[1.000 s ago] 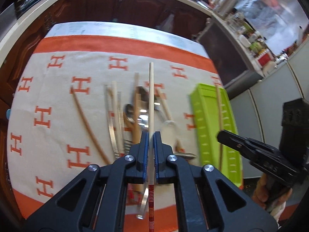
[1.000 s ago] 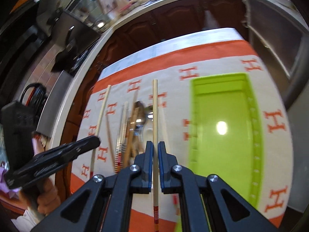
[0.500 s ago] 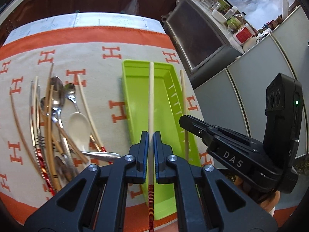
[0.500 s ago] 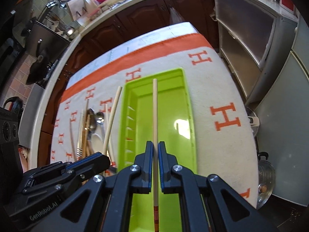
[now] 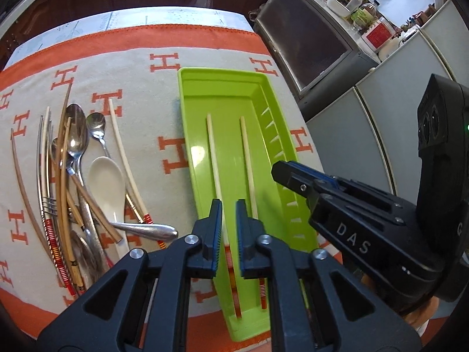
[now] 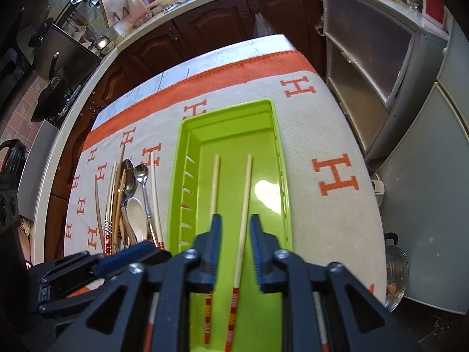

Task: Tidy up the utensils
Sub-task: 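Carry the chopsticks into the green tray and open the right gripper, then grasp a metal spoon from the pile with the right gripper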

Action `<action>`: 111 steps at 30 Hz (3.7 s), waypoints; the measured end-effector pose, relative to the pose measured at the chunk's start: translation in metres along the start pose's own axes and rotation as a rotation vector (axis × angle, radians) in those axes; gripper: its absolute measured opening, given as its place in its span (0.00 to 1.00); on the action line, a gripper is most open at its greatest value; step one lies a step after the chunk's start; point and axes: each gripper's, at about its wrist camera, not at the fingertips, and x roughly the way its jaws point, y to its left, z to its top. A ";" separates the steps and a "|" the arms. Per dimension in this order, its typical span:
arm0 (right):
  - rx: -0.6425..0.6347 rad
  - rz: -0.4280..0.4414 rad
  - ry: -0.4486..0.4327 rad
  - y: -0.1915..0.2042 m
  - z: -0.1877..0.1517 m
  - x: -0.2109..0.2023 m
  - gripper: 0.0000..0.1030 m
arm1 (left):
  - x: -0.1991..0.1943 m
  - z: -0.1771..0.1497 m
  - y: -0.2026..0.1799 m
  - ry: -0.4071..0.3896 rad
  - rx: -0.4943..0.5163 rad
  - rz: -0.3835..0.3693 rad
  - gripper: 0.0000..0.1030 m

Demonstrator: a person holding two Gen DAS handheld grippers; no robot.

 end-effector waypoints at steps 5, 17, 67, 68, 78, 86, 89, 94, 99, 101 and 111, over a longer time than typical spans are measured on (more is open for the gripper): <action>0.008 -0.002 -0.027 0.006 -0.007 -0.012 0.30 | -0.032 -0.011 0.008 -0.066 0.015 0.029 0.45; -0.012 -0.009 -0.043 0.038 -0.033 -0.031 0.54 | -0.095 -0.039 0.024 -0.182 0.068 0.126 0.49; -0.305 0.024 0.094 0.173 -0.080 0.060 0.39 | -0.112 -0.101 0.199 -0.191 -0.037 0.219 0.62; -0.308 0.016 0.092 0.174 -0.082 0.064 0.39 | -0.109 -0.101 0.200 -0.185 -0.034 0.215 0.62; -0.369 -0.004 0.059 0.178 -0.081 0.085 0.16 | -0.074 -0.103 0.207 -0.110 -0.027 0.195 0.61; -0.385 0.010 0.008 0.176 -0.080 0.084 0.07 | -0.067 -0.099 0.214 -0.099 -0.051 0.181 0.61; -0.374 0.041 -0.017 0.172 -0.077 0.072 0.02 | -0.066 -0.096 0.214 -0.099 -0.062 0.178 0.61; -0.342 0.051 -0.049 0.158 -0.069 0.052 0.02 | -0.069 -0.088 0.205 -0.106 -0.056 0.175 0.61; -0.289 0.080 -0.098 0.137 -0.064 0.025 0.02 | -0.073 -0.075 0.187 -0.124 -0.020 0.170 0.61; -0.264 0.091 -0.115 0.128 -0.062 0.016 0.02 | -0.074 -0.068 0.180 -0.130 -0.011 0.165 0.61; -0.120 0.081 -0.195 0.065 -0.046 -0.012 0.02 | -0.049 -0.012 0.146 -0.160 0.054 0.122 0.58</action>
